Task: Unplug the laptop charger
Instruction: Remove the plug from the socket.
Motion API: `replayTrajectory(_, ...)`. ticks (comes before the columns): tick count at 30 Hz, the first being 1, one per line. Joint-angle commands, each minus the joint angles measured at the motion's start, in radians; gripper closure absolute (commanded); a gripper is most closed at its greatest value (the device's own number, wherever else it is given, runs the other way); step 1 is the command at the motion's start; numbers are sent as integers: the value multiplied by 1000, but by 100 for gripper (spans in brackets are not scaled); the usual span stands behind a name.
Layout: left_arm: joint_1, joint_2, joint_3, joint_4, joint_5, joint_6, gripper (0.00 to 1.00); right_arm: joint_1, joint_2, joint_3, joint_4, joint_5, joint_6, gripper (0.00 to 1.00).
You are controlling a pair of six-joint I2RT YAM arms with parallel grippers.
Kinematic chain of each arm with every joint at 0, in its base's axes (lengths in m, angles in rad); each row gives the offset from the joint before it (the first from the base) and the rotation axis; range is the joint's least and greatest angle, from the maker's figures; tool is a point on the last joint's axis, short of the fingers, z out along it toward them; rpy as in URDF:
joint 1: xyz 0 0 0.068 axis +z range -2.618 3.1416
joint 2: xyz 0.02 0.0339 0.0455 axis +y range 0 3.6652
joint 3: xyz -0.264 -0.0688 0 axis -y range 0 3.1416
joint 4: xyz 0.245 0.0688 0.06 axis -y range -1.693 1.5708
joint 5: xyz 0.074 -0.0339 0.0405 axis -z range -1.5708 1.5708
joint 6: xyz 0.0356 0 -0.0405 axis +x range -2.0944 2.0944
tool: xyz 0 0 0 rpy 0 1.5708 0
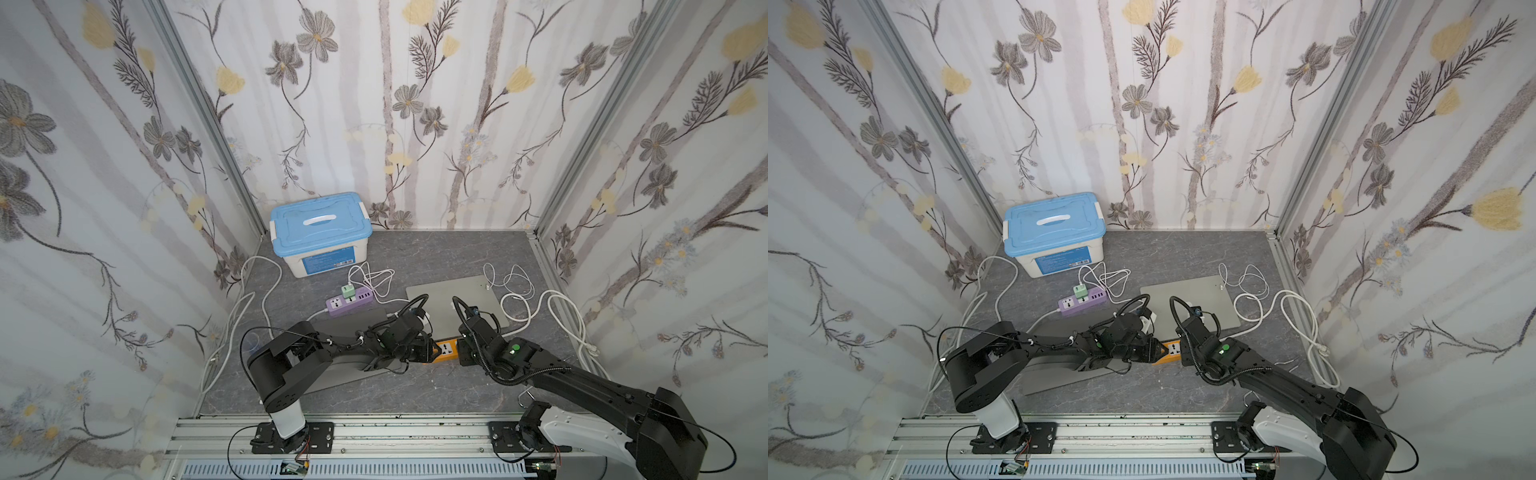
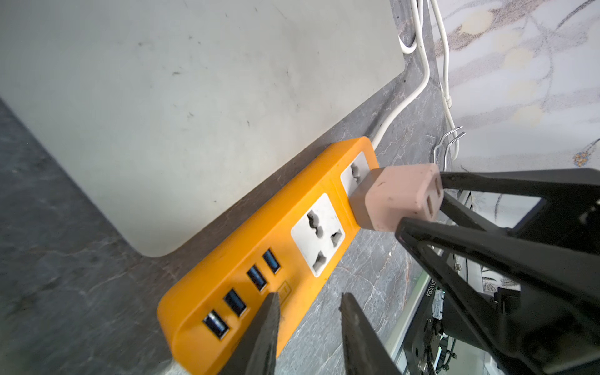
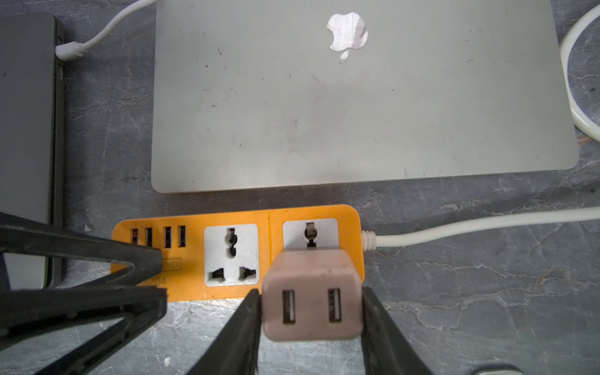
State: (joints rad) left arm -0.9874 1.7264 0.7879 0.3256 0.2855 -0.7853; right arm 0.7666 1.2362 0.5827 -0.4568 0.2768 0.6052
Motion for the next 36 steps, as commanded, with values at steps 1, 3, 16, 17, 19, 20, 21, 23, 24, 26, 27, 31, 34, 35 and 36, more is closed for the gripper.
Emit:
replayTrajectory(1,0,11,1,-86,-17,3,64,1,0,9,15,18,13,56)
replayTrajectory(3,1,10,2,-89,-18,3,64,2,-4,11,13,26,12,58)
replayTrajectory(16,0,33,24,-117,-16,0,64,36,-18,24,4,54,5,60)
replayTrajectory(17,0,33,24,-118,-18,0,64,36,-16,25,3,54,4,60)
replayTrajectory(19,1,33,24,-120,-19,-1,64,40,-11,26,4,57,2,60)
replayTrajectory(20,1,31,23,-121,-19,-2,64,43,-8,28,6,58,4,60)
replayTrajectory(21,0,31,24,-120,-20,-2,64,46,-5,30,7,61,7,60)
replayTrajectory(23,0,31,21,-123,-20,-2,64,52,-3,33,11,67,13,60)
replayTrajectory(24,0,31,22,-124,-20,-2,64,55,-3,34,11,69,16,60)
replayTrajectory(26,0,30,22,-127,-22,-2,64,59,0,40,9,71,20,60)
replayTrajectory(27,1,28,21,-128,-23,-1,64,59,0,42,6,74,22,60)
replayTrajectory(31,0,29,20,-125,-24,-2,64,59,-3,46,-19,94,39,60)
replayTrajectory(34,0,28,19,-125,-24,-2,64,57,-14,50,-44,117,64,60)
replayTrajectory(35,0,27,20,-125,-22,0,64,54,-17,53,-48,119,64,60)
replayTrajectory(36,0,27,19,-126,-22,1,64,51,-23,60,-51,117,61,60)
